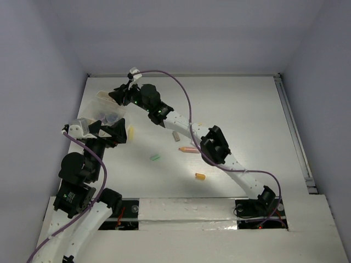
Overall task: Sort the stationery into containers
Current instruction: Place the stationery in the storage box.
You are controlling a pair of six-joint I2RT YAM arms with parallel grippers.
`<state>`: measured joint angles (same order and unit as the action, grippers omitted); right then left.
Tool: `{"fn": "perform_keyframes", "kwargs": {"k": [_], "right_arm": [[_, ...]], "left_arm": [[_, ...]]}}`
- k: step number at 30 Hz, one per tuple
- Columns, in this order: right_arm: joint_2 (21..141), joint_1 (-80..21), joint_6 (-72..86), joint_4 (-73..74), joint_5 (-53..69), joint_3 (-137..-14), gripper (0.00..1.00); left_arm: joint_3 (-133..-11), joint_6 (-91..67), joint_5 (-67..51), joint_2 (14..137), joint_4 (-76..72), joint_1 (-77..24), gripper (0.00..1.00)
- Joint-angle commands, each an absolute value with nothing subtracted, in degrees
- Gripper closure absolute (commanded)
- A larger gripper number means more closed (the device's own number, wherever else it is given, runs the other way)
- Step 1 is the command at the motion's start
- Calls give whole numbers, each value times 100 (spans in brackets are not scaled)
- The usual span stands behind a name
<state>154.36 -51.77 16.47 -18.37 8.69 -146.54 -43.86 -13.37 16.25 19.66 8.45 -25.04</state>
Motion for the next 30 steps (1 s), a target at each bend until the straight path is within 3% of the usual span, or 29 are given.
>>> {"fn": "perform_keyframes", "kwargs": {"k": [1,30], "right_arm": [[15583,-5116,1705,-2592,774,-15038,67],[16374,-5010,2311,-2918,387,-15223,62]], "left_arm": [[-4351,-1362,1591,1995,554,-2487,1],[-4342,-1362,1547,1978,563,-2487,1]]}}
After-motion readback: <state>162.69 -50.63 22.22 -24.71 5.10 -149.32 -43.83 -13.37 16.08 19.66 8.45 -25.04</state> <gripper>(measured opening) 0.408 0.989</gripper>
